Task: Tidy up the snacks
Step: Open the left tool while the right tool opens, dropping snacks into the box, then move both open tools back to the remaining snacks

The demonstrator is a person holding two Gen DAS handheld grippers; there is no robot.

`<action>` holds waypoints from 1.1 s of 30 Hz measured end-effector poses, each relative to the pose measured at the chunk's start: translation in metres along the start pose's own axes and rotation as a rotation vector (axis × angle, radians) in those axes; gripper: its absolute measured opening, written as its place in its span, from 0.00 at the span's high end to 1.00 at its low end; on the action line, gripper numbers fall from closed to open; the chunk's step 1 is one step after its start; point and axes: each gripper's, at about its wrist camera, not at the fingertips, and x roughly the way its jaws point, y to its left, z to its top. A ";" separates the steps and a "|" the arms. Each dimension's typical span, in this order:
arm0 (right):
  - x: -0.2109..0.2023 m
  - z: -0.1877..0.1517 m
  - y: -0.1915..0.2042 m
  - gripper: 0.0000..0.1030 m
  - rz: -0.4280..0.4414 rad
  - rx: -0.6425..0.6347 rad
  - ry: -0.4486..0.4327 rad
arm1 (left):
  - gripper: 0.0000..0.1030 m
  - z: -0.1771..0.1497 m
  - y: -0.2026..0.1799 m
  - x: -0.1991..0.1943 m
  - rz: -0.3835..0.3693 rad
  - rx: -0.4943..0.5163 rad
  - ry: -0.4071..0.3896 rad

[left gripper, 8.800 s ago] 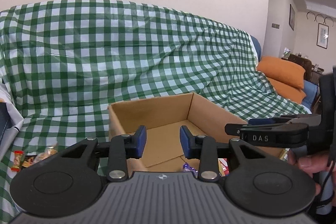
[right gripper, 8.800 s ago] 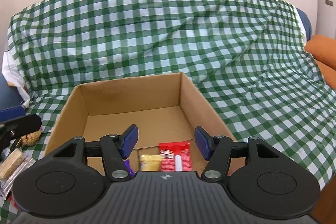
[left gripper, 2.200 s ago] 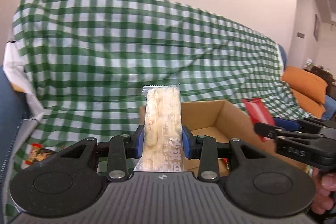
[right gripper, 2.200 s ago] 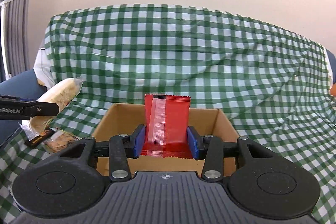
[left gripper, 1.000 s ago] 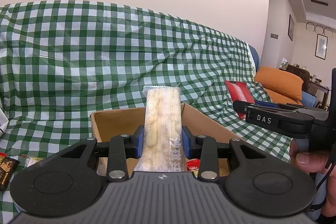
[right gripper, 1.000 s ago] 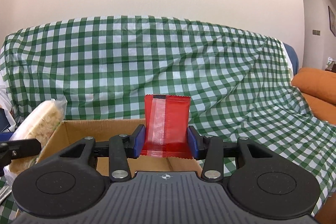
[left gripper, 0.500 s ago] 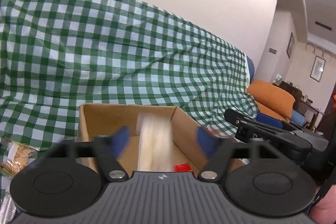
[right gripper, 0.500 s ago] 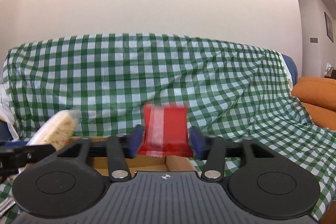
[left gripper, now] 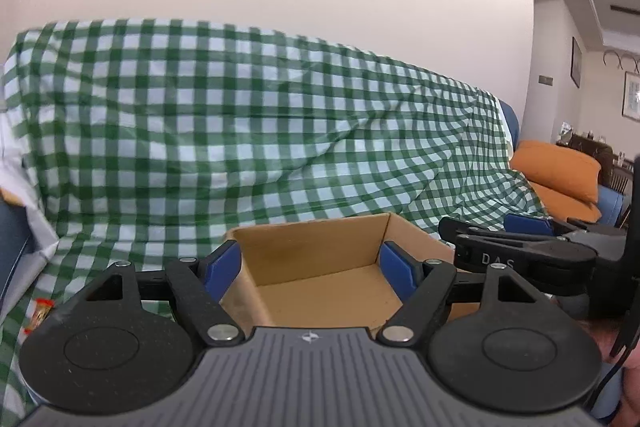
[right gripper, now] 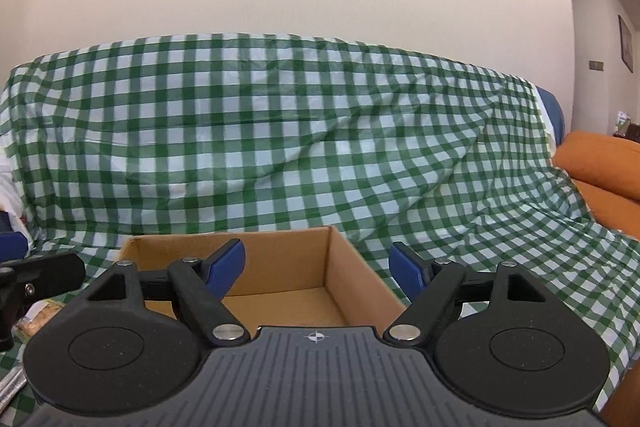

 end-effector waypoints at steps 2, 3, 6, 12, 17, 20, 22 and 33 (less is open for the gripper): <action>-0.004 0.000 0.008 0.23 0.021 -0.004 -0.007 | 0.32 0.004 0.015 -0.008 0.016 -0.016 0.008; -0.007 0.000 0.012 0.23 0.034 -0.005 -0.012 | 0.37 0.005 0.023 -0.011 0.027 -0.023 0.017; -0.017 0.002 0.022 0.34 0.085 -0.004 -0.024 | 0.71 0.014 0.048 -0.015 0.053 -0.050 0.068; -0.033 0.002 0.042 0.74 0.199 0.004 -0.032 | 0.88 0.036 0.101 -0.011 0.129 -0.019 0.124; -0.046 -0.001 0.065 0.75 0.295 -0.027 -0.051 | 0.88 0.023 0.160 0.001 0.234 -0.095 0.198; -0.044 -0.003 0.083 0.75 0.417 -0.041 0.012 | 0.88 0.010 0.199 0.012 0.352 -0.205 0.348; -0.043 -0.003 0.100 0.75 0.491 -0.057 0.062 | 0.88 0.003 0.222 0.016 0.392 -0.298 0.400; -0.025 -0.073 0.224 0.74 0.704 -0.172 0.410 | 0.77 -0.025 0.280 0.026 0.442 -0.526 0.518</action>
